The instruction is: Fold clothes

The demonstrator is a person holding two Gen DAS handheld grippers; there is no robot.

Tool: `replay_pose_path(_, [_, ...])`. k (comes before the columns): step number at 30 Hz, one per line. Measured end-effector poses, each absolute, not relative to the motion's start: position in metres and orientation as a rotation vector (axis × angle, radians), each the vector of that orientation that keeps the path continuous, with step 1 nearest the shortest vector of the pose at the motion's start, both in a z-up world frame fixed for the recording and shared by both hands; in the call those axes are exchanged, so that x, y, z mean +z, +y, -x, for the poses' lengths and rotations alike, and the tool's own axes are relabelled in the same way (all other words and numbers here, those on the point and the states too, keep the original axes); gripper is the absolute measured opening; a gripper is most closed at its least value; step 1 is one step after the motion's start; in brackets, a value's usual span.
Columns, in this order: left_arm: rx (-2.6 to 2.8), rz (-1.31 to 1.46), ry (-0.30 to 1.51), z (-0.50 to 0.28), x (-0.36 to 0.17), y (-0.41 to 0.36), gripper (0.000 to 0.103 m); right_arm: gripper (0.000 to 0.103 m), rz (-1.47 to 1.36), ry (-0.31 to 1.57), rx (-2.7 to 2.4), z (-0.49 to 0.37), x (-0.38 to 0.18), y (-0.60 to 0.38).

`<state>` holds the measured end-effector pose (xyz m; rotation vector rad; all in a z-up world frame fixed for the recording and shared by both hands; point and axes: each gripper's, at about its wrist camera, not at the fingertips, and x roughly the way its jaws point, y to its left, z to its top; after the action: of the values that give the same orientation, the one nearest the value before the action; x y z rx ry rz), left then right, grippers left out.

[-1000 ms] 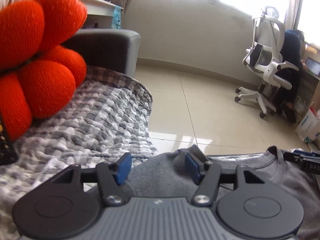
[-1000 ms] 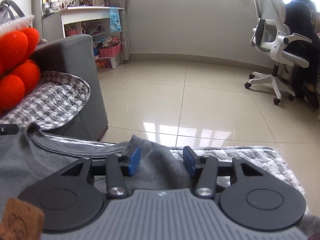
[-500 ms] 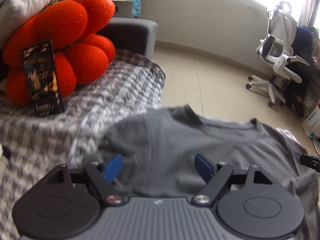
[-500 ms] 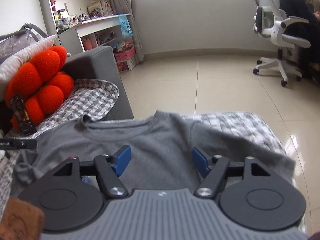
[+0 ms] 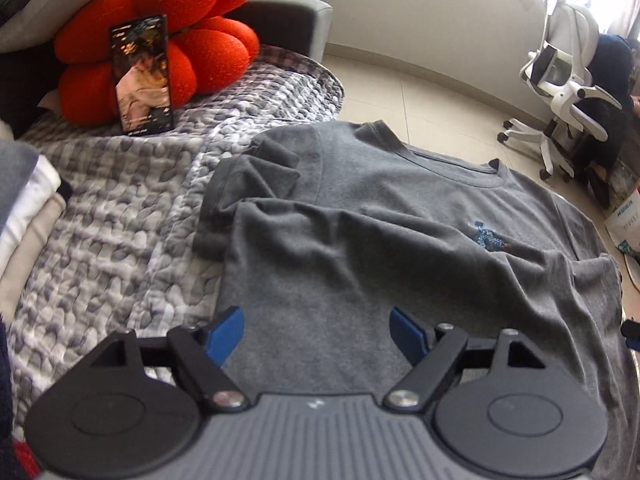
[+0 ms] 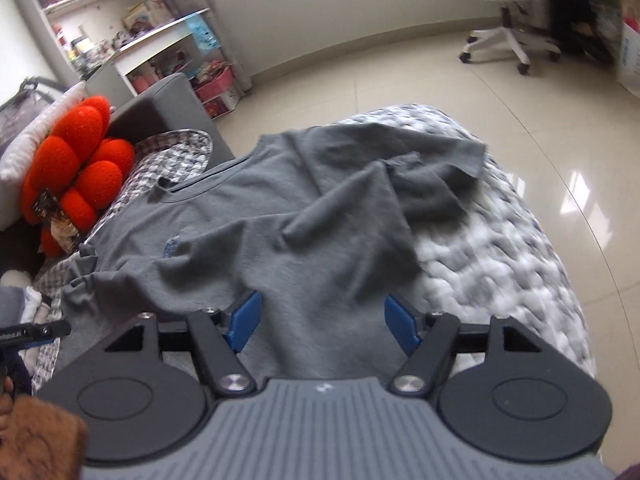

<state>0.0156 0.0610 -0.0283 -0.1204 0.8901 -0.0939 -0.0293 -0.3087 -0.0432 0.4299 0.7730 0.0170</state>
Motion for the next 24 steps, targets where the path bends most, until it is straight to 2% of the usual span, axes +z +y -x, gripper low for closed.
replay_pose_path(8, [-0.112,0.139,0.837,-0.028,-0.016,0.047,0.079,0.072,-0.679,0.722,-0.118,0.031,-0.052,-0.373])
replay_pose_path(11, [-0.14,0.14,0.82,-0.043,-0.009,0.029,0.075,0.07,-0.77,0.702,-0.134,0.021,-0.056,-0.397])
replay_pose_path(15, [-0.196,0.149,0.805,-0.071,-0.005,-0.004,0.065,0.06,-0.788,0.688,-0.161,0.005,-0.061,-0.422])
replay_pose_path(18, [-0.247,0.135,0.791,-0.094,-0.011,-0.034,0.056,0.048,-0.788,0.69,-0.164,-0.011,-0.068,-0.439])
replay_pose_path(21, [-0.297,0.099,0.795,-0.12,-0.021,-0.069,0.051,0.046,-0.762,0.678,-0.151,-0.025,-0.072,-0.449])
replay_pose_path(24, [-0.327,0.045,0.8,-0.14,-0.031,-0.1,0.051,0.045,-0.728,0.675,-0.142,-0.039,-0.076,-0.451])
